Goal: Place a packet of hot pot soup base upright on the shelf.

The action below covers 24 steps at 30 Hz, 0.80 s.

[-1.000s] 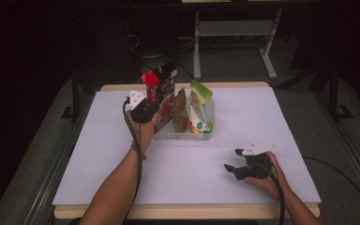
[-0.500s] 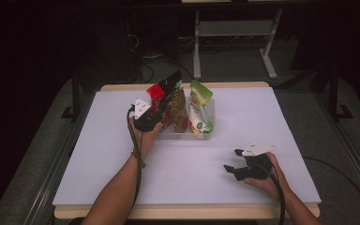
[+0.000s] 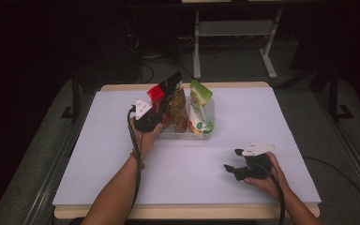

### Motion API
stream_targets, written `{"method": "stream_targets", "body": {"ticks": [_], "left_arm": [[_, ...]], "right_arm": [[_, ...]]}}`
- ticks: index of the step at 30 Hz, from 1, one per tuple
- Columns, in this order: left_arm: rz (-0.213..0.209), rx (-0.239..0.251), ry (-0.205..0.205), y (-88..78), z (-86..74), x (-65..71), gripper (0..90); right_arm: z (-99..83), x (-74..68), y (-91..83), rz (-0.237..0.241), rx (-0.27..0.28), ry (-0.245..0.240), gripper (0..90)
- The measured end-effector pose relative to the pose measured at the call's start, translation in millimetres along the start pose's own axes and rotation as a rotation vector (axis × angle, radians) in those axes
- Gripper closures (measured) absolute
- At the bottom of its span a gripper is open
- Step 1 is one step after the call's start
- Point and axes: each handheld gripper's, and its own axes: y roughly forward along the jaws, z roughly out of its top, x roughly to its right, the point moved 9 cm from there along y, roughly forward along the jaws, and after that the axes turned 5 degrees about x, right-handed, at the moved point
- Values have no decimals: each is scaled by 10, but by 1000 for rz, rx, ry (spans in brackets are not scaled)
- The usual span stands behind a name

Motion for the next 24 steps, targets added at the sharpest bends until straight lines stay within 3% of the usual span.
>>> {"method": "stream_targets", "body": {"ticks": [8, 16, 24], "left_arm": [[-11, -17, -19, 0, 7, 12, 715], [-18, -58, 5, -15, 27, 16, 689], [-28, -68, 21, -87, 91, -3, 649]], "right_arm": [[1, 3, -4, -6, -2, -11, 253], [6, 12, -17, -12, 2, -16, 253], [4, 13, -22, -14, 0, -18, 253]]}}
